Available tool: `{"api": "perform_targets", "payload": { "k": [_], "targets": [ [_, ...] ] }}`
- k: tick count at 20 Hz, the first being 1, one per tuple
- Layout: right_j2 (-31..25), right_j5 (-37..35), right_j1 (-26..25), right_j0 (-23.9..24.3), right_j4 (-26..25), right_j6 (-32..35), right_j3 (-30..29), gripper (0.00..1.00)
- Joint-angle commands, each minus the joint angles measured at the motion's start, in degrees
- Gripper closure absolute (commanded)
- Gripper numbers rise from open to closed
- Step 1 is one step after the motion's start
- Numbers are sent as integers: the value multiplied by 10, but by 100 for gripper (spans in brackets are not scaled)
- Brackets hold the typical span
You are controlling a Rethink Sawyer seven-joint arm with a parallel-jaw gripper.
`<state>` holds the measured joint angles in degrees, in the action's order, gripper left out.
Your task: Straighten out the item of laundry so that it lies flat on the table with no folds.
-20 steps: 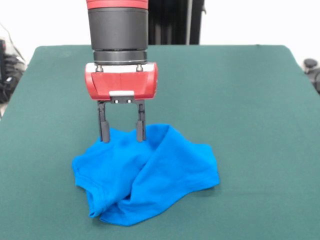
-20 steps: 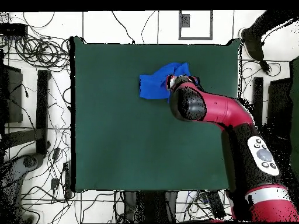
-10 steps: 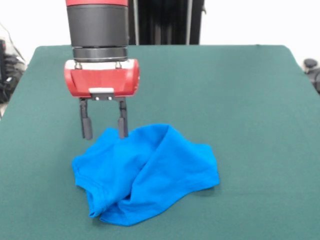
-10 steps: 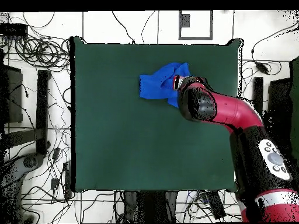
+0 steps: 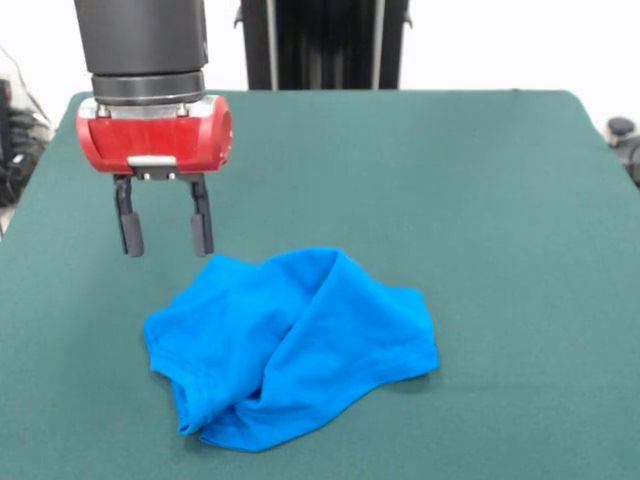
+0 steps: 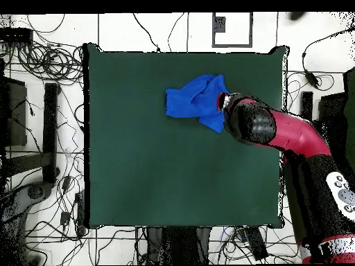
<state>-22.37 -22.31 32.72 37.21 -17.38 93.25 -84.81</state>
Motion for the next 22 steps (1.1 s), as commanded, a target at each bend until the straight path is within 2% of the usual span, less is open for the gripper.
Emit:
{"api": "perform_targets", "payload": {
  "k": [1, 11, 22],
  "targets": [
    [-64, -41, -39, -22, -22, -48, 3, 0],
    [-43, -46, -74, -45, -22, -28, 36, 0],
    [-40, -7, -100, -51, -24, -10, 39, 0]
  ]
}}
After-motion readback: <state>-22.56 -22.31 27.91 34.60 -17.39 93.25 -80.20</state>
